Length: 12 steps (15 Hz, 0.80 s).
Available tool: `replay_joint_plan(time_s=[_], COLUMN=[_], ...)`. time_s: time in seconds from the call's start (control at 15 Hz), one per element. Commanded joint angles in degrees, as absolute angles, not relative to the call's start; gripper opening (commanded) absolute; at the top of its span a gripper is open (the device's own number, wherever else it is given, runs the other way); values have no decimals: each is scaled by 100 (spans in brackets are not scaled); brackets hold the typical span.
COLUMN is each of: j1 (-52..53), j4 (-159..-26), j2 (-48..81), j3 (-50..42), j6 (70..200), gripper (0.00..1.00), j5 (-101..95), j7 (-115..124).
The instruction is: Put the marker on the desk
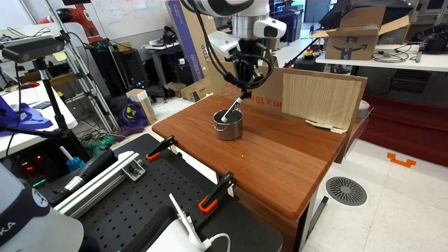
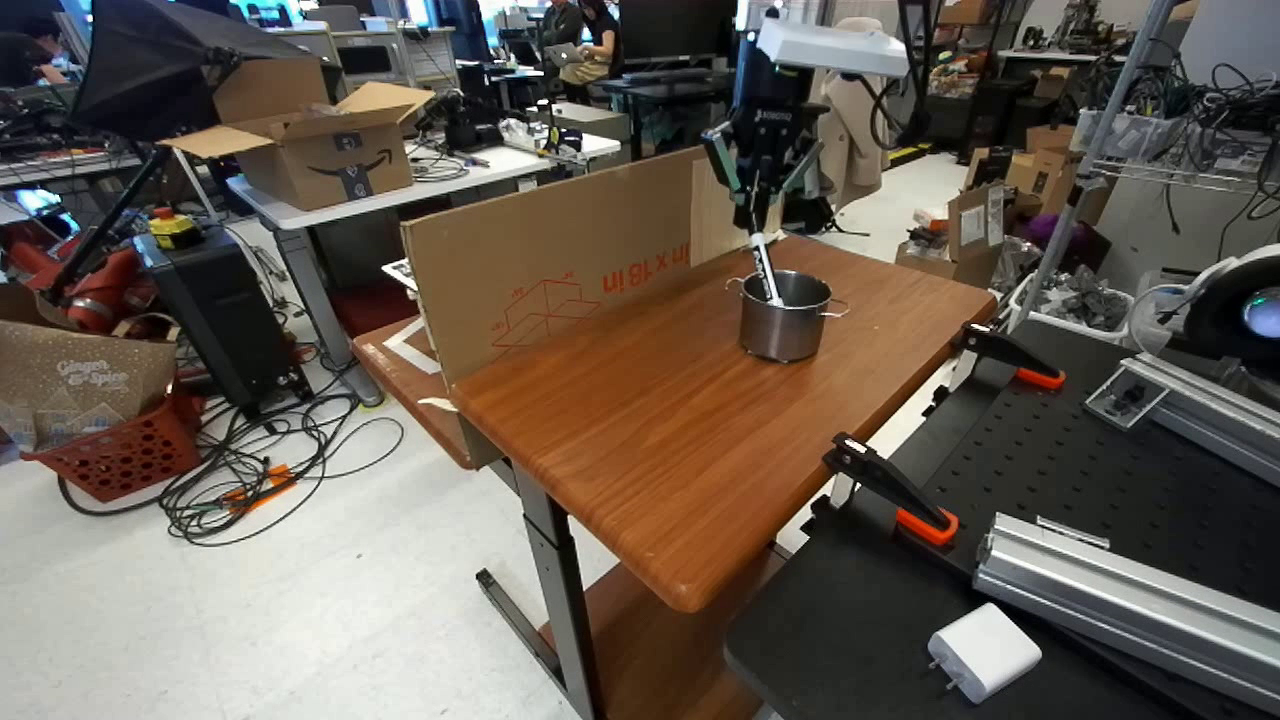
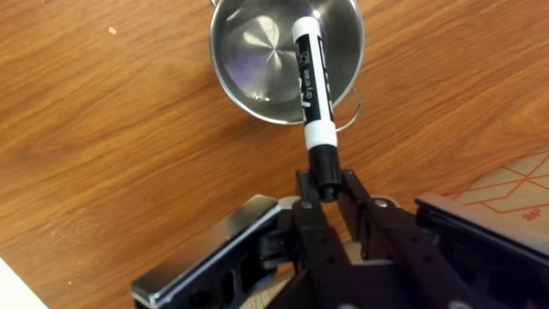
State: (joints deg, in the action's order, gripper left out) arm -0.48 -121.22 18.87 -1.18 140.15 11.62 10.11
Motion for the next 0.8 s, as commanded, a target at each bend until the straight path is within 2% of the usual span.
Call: replay_joint_plan(time_s=[0.0, 0.33, 0.73], j1=[-140, -337, -685], j4=[-12231, -12133, -11891], j2=[1356, 845, 1143], j3=[-137, -314, -540], j6=[13765, 13490, 13539], gripper=[5, 5, 5], j5=[1093, 1022, 1018], j7=[806, 439, -175])
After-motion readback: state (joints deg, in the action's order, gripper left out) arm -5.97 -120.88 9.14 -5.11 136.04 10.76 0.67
